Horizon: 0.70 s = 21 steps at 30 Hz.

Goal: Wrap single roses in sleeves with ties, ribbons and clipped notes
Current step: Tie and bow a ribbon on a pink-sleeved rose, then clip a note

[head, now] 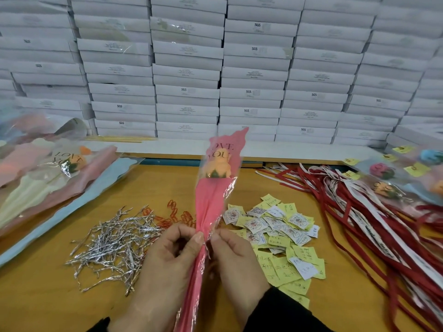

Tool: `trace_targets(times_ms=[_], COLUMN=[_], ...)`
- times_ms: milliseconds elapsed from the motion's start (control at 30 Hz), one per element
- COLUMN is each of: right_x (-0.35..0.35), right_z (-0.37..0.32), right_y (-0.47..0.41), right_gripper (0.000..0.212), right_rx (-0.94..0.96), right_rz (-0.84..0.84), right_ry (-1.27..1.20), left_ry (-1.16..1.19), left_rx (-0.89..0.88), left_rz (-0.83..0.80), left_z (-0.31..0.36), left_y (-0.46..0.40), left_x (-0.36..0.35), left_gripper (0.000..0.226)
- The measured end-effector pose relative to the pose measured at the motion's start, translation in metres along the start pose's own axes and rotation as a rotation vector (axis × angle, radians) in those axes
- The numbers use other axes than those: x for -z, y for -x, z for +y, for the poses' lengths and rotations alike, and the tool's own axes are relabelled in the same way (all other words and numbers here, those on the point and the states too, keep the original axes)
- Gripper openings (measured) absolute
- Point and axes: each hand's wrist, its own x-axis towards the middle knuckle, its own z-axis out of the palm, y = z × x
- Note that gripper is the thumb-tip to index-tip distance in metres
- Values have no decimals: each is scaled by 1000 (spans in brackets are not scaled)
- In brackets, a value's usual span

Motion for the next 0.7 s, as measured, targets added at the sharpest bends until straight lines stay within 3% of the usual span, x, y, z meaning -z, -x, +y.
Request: trace_targets(times_ms=[267,467,700], right_x=[1,0,2], right_z=[-6,-5,-7], right_y=[3,3,2], right_gripper=[14,26,24], right_rx=[6,16,-205], right_rz=[-12,-25,-112], right_ry=[-53,13,-266], left_ry=[32,-15,-31], left_rx=[20,16,-41], left_rz=[82,58,17], left_z=[0,-1,3], left_y=[-5,-4,-2], left_x=[5,4,1], left_gripper=[14,11,10])
